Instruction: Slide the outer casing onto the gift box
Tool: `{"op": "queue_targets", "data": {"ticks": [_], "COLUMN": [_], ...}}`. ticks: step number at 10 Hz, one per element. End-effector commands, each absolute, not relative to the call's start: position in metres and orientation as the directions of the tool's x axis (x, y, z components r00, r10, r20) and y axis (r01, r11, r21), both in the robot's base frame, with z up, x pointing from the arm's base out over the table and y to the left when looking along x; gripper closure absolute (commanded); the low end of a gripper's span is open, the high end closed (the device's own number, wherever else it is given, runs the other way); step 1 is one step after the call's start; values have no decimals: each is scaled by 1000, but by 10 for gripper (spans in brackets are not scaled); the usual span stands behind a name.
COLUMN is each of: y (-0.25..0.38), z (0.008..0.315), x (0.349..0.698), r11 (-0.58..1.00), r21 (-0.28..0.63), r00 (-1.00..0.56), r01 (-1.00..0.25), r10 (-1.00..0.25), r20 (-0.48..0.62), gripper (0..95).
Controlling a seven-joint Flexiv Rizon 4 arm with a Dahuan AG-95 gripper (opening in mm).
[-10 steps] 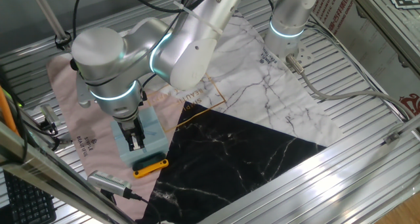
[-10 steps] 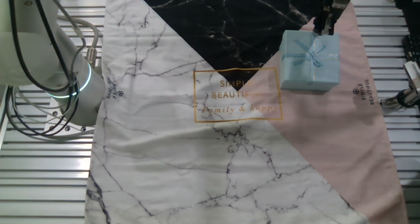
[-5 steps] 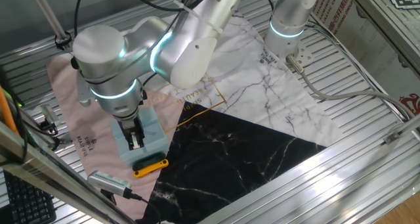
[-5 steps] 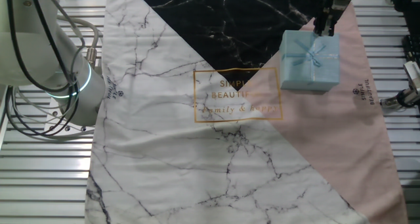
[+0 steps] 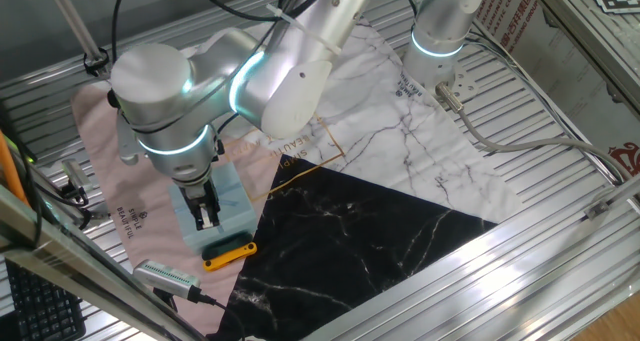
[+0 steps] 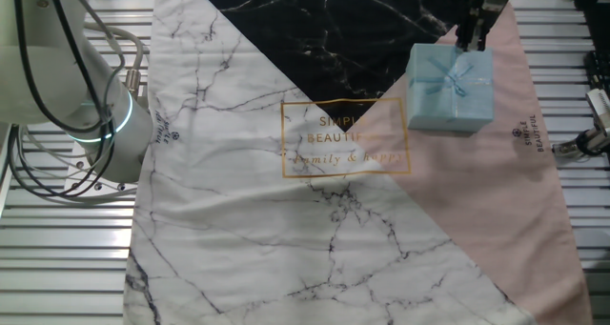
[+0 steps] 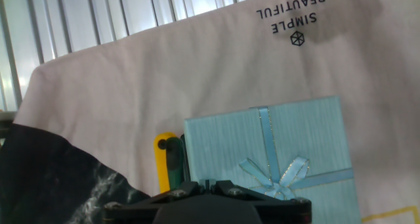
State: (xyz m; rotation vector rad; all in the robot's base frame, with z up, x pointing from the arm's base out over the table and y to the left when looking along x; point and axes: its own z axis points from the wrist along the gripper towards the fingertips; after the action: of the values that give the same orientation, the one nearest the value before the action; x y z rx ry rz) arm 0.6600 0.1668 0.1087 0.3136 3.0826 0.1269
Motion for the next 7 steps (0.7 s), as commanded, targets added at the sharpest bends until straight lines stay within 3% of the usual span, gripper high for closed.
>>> {"op": "queue_targets", "data": {"ticks": [1,7], "y": [168,169], "z": [93,92], "x": [660,660], "r11": [977,977], "r21": [73,77], "r00": [-979,-979], "r01": [198,198], "r10": [201,201], "r20": [-26,-36], "gripper": [950,950]}}
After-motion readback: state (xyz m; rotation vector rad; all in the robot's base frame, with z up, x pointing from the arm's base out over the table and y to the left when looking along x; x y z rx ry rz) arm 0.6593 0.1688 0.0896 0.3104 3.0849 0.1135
